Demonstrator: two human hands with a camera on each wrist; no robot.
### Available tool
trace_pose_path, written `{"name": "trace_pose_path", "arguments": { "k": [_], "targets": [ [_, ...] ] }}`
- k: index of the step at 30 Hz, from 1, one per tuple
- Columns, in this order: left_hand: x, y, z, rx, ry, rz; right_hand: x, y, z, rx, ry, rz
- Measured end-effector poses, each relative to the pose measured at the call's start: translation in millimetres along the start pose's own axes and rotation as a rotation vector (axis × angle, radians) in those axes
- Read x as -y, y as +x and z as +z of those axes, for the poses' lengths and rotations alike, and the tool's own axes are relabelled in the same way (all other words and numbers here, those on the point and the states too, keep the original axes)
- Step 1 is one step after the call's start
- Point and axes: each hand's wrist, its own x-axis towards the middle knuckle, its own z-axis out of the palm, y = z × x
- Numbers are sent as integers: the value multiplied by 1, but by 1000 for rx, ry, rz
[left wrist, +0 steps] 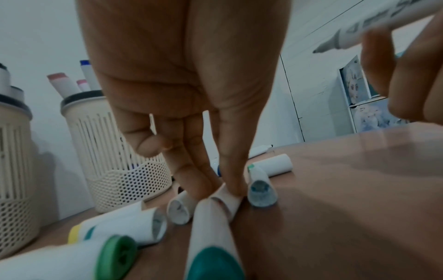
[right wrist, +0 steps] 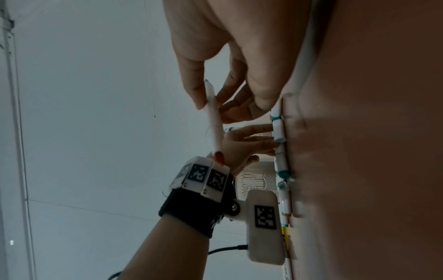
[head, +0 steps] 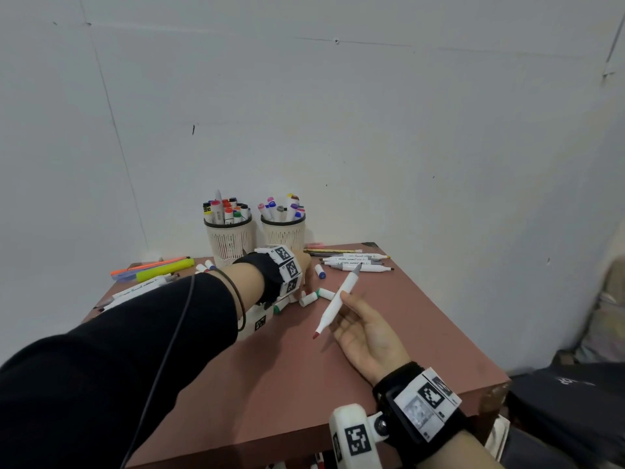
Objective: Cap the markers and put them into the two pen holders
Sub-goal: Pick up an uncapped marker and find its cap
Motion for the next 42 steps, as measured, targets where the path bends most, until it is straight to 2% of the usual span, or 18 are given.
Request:
{"name": "trace_pose_path", "arguments": {
  "k": [3, 7, 12, 16, 20, 22, 30, 37, 42],
  "targets": [
    [-2, -1, -3, 2, 18, 3, 0, 0, 0, 4, 21, -7],
    [4, -4, -3, -68, -33, -21, 1, -2, 1, -2, 46, -11],
    [14, -31, -12, -282, -268, -47, 4, -9, 6, -22, 72, -20],
    [12, -72, -14, -422, -495, -27, 5, -12, 9, -27, 103, -33],
    [13, -116, -3, -555, -606, -6, 4, -14, 10, -17, 120, -52],
    [14, -135, 8, -599, -737, -2, 1, -13, 9, -10, 110, -43],
    [16, -183, 62, -628, -1475, -60, -13, -16, 18, -34, 108, -32],
    [14, -189, 115, -722, -1717, -160, -30, -14, 27, -34, 151, 2],
    [11, -187, 134, -747, -1921, -109, -39, -19, 37, -30, 124, 18]
  ]
}}
